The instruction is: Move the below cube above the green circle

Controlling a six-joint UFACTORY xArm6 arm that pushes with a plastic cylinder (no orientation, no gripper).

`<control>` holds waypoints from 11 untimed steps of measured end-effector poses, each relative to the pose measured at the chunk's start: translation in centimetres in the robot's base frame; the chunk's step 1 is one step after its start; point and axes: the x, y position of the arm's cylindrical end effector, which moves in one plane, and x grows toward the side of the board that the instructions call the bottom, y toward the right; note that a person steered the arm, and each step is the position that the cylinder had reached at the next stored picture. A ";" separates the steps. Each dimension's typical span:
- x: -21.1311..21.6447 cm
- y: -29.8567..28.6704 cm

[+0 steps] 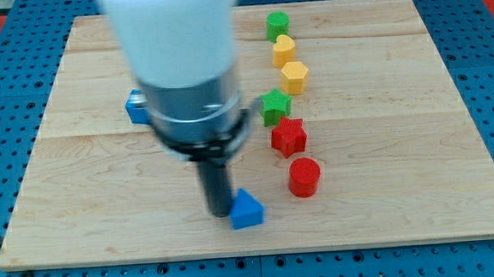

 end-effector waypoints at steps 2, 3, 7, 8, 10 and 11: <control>1.9 3.7; 1.5 1.6; -23.7 -12.3; -24.8 -7.5; -21.6 -4.2; -18.8 -6.4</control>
